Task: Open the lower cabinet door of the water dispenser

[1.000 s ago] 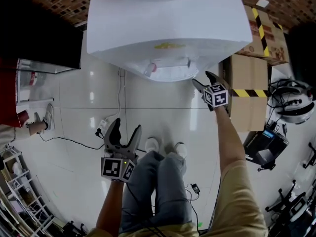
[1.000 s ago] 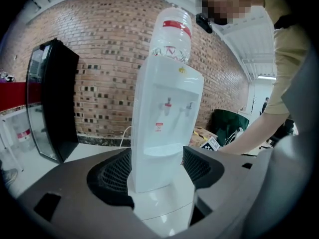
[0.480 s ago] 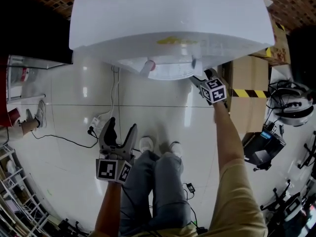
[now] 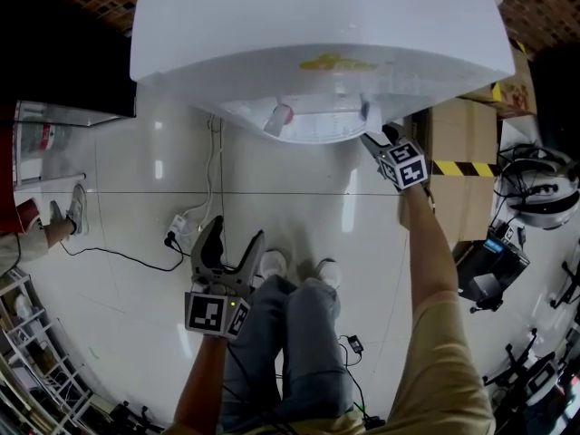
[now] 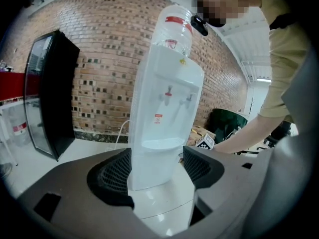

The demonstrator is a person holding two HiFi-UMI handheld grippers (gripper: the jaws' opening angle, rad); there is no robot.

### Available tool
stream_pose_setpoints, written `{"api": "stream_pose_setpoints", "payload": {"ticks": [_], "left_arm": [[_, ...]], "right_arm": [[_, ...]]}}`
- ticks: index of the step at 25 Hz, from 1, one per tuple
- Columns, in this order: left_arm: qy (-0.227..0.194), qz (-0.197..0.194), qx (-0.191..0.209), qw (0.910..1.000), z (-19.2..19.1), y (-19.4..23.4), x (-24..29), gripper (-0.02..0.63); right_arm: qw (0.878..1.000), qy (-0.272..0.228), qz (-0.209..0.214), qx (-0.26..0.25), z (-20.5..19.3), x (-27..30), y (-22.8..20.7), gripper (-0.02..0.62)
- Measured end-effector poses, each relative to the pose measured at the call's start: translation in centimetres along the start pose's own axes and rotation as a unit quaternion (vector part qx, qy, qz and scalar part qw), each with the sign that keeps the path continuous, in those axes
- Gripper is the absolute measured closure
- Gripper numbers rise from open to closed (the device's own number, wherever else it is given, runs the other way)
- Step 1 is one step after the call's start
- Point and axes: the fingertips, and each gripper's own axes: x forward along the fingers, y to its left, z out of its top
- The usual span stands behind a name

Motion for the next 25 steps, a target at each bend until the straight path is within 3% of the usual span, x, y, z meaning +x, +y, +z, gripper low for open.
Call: {"api": "stream_pose_setpoints", "payload": {"ticks": [3, 5, 13, 20, 25], "left_arm": [[0.002, 0.011, -0.002, 0.9999, -0.5, 1.0, -0.5, 0.290], [0.004, 0.020, -0.015, 0.9997, -1.1, 1.3, -0.7, 0.290], [0.009, 0.010, -0.019, 0.9997, -1.5, -0.5, -1.1, 0.290], [0.006, 0.017, -0.032, 0.9993, -0.1, -0.6, -3.4, 0.290], [0.006, 0.027, -0.048, 0.9985, 0.0, 0.0, -5.7, 0.290]], "right_arm": [[1.000, 0.008, 0.002, -0.016, 0.1, -0.1, 0.0, 0.387], [1.000, 0.015, -0.009, -0.024, -0.1, -0.2, -0.1, 0.443], [0.999, 0.024, -0.010, -0.020, -2.1, -2.5, 3.3, 0.462], [0.998, 0.027, -0.027, 0.052, -4.9, -5.6, 10.4, 0.479], [0.997, 0.038, 0.010, 0.069, -7.0, -6.7, 18.1, 0.491]]}}
